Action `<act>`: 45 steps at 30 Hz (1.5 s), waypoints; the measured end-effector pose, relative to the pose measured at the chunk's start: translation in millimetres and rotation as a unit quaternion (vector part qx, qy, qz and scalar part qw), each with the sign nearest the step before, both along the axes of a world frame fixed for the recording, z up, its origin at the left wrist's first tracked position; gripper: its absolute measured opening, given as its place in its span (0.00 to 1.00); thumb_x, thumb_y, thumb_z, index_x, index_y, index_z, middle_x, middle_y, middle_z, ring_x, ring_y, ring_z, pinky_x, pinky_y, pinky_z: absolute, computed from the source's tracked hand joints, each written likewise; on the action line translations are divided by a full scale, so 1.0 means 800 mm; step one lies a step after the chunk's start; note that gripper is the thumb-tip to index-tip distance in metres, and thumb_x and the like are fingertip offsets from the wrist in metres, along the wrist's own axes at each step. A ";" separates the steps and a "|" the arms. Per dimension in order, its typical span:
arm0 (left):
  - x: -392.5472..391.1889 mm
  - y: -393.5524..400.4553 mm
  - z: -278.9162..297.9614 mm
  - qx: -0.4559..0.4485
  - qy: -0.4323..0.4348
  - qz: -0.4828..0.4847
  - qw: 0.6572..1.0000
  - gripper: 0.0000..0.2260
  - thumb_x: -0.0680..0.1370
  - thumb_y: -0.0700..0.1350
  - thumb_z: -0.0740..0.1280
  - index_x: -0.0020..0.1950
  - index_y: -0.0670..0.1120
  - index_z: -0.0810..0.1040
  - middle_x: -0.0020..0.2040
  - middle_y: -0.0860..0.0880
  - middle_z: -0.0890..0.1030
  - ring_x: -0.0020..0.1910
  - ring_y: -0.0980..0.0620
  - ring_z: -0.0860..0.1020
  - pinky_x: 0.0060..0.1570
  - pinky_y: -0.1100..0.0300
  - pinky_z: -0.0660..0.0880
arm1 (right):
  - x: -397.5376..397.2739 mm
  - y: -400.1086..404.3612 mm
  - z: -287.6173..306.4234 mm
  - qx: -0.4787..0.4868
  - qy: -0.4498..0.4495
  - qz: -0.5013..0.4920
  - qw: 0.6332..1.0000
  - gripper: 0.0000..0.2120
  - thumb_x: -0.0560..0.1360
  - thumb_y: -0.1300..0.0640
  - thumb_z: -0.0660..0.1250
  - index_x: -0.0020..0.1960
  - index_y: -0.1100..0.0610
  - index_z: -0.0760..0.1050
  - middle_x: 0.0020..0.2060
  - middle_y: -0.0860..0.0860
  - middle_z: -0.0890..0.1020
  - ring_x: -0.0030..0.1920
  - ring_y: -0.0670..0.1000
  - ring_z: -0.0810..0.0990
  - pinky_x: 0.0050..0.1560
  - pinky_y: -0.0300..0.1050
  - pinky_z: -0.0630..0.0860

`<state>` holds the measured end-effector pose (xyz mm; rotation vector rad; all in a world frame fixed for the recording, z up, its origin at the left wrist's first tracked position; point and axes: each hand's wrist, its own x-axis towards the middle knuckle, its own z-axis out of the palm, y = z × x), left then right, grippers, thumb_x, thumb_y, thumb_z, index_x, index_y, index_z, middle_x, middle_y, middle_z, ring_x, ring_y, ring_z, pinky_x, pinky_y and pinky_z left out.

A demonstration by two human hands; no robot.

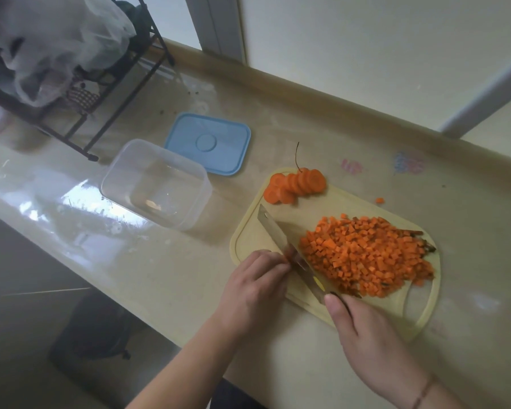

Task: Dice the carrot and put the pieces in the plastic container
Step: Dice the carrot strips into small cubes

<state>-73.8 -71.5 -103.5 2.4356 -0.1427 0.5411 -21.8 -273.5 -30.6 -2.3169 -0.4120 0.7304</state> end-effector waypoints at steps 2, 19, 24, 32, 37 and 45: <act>-0.001 -0.002 0.002 0.008 0.002 0.007 1.000 0.05 0.77 0.36 0.71 0.51 0.36 0.84 0.50 0.43 0.82 0.50 0.42 0.81 0.51 0.54 0.78 | -0.002 -0.004 0.004 0.012 0.014 -0.007 1.000 0.27 0.74 0.32 0.46 0.34 0.51 0.69 0.34 0.41 0.79 0.36 0.44 0.77 0.34 0.44 0.65; 0.002 -0.002 0.004 -0.001 -0.005 -0.006 1.000 0.05 0.78 0.37 0.71 0.51 0.38 0.85 0.55 0.45 0.84 0.52 0.44 0.80 0.56 0.57 0.78 | -0.020 -0.020 0.003 -0.044 -0.002 0.020 0.999 0.38 0.68 0.23 0.34 0.40 0.51 0.70 0.33 0.50 0.79 0.40 0.48 0.78 0.42 0.48 0.73; -0.001 0.001 0.003 -0.005 0.006 -0.004 1.000 0.06 0.80 0.39 0.69 0.51 0.38 0.84 0.52 0.44 0.82 0.50 0.44 0.80 0.51 0.54 0.78 | 0.004 0.000 -0.002 0.003 -0.014 0.024 1.000 0.34 0.70 0.25 0.39 0.35 0.50 0.70 0.31 0.49 0.77 0.36 0.47 0.77 0.34 0.43 0.66; 0.002 0.000 0.015 0.033 0.003 0.004 0.999 0.12 0.84 0.43 0.63 0.48 0.40 0.84 0.48 0.47 0.83 0.46 0.45 0.79 0.46 0.56 0.77 | -0.012 -0.019 0.008 0.007 -0.004 0.023 1.000 0.39 0.69 0.22 0.39 0.36 0.55 0.70 0.34 0.48 0.79 0.31 0.45 0.76 0.35 0.48 0.69; 0.000 0.005 0.015 0.056 0.016 -0.012 0.998 0.14 0.85 0.44 0.61 0.51 0.41 0.85 0.52 0.48 0.84 0.47 0.46 0.79 0.48 0.57 0.77 | -0.017 -0.032 0.006 -0.023 0.005 0.029 0.999 0.38 0.68 0.21 0.37 0.35 0.53 0.68 0.36 0.45 0.79 0.33 0.46 0.76 0.37 0.52 0.71; -0.005 0.006 0.010 0.061 0.047 -0.022 0.997 0.09 0.76 0.34 0.73 0.55 0.41 0.84 0.57 0.49 0.83 0.52 0.46 0.80 0.53 0.58 0.78 | -0.011 -0.007 -0.010 -0.015 -0.035 0.063 0.997 0.37 0.70 0.24 0.33 0.37 0.51 0.68 0.30 0.50 0.76 0.36 0.49 0.76 0.39 0.51 0.70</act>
